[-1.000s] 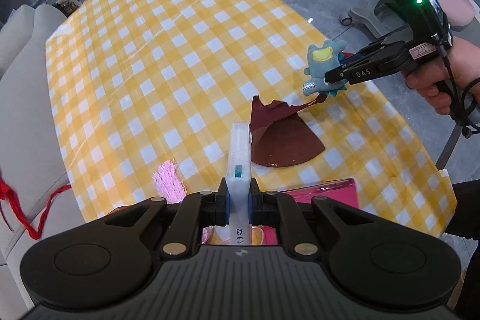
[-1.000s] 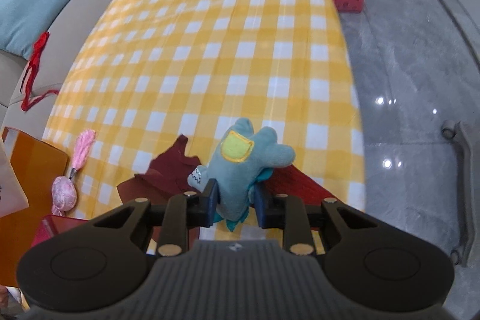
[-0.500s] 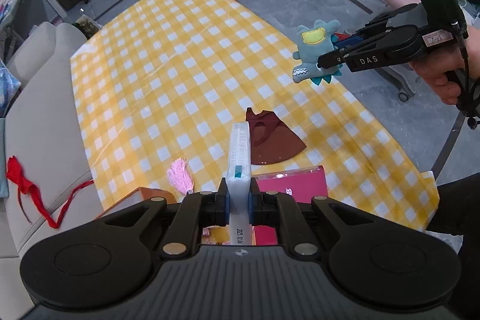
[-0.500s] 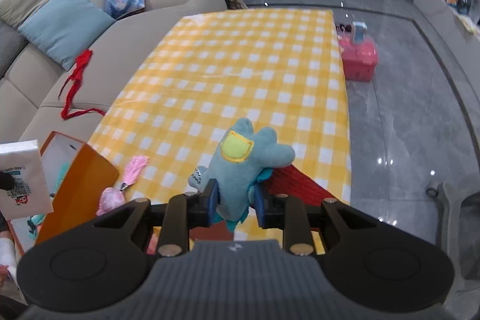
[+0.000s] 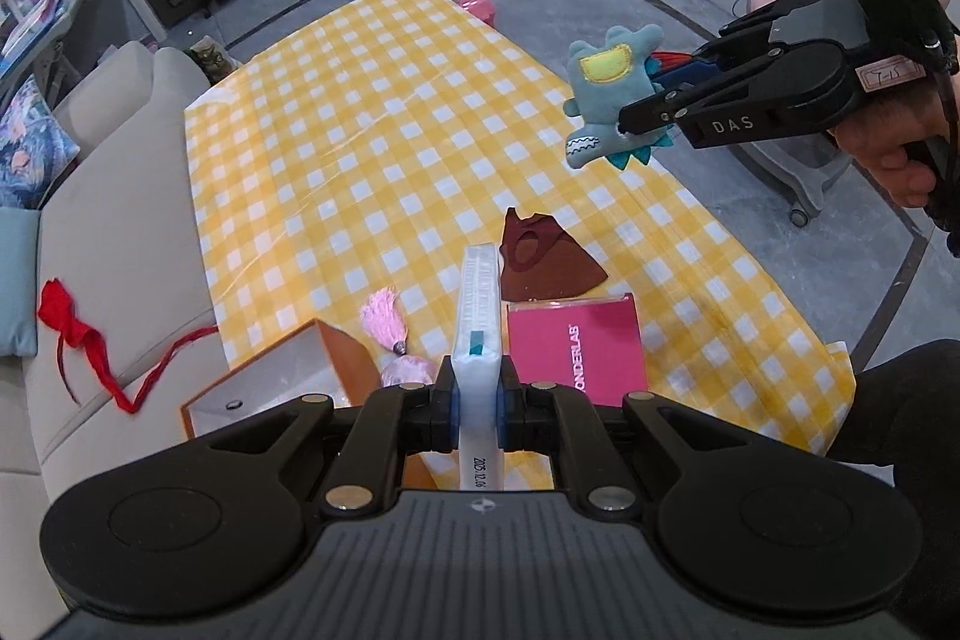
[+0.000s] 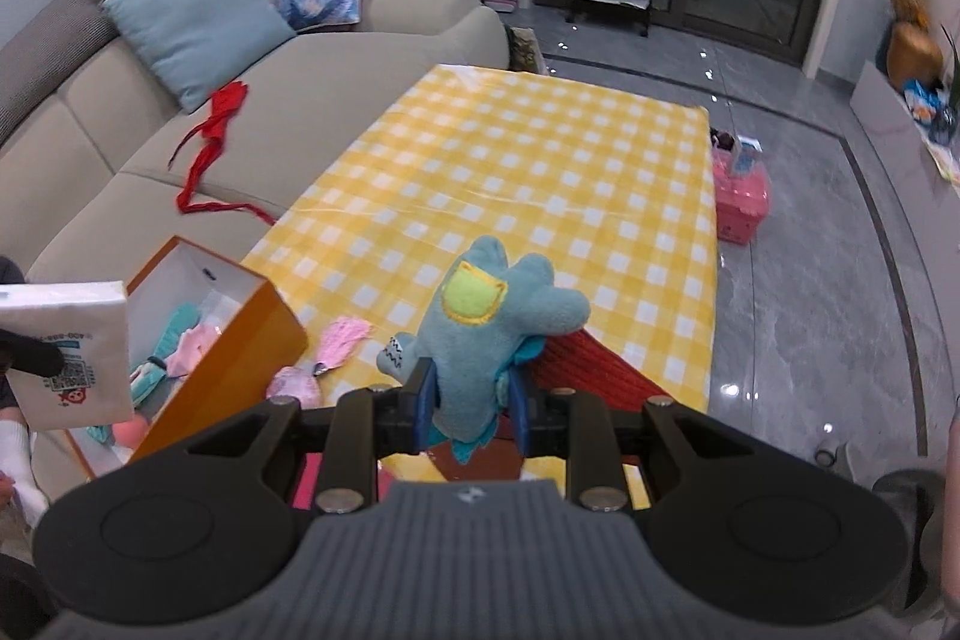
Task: Organize soft objects
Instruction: 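Carry the tissue pack and teal plush with both tools over the orange box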
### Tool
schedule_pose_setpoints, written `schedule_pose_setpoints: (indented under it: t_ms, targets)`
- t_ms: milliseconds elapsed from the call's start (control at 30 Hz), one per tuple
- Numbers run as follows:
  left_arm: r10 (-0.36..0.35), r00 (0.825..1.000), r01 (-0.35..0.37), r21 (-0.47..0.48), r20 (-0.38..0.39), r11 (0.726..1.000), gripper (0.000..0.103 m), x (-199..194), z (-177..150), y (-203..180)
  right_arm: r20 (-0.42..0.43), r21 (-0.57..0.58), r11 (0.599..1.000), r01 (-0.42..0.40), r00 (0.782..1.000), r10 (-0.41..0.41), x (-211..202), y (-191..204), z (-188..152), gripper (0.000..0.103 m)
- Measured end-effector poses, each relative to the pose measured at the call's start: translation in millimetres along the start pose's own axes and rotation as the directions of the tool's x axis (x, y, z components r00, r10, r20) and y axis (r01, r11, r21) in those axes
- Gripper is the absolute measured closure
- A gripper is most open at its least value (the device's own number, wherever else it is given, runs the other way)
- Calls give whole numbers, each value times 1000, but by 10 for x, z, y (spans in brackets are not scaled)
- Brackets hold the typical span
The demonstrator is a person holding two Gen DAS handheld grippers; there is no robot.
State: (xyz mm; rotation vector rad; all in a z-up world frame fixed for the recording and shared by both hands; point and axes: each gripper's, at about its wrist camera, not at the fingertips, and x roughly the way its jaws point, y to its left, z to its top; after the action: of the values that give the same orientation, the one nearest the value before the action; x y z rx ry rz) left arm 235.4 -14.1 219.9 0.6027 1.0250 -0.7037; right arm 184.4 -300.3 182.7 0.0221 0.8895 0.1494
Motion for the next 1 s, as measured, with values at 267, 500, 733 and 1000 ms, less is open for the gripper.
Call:
schedule_pose_setpoints:
  t_ms: [267,500,733,1000]
  targets:
    - [-29,999,33,-107,39,994,91,25,-389,353,-1,-83,997,-7,1000,7,-52,550,105,79]
    - [-84,989,110,-230,118,967,91,138,-736,595,-39,-160,987,-7,999,1,115,967,161,79]
    - [-58,975,131,-344,214,930,91,191,-1051,850,-72,-212,977,-15,997,0,365,1296,224,79]
    - [-23,945,189,-485,327,854,91,345,-1417,1091,-92,-289,955,-64,995,39,616,1808,304,79]
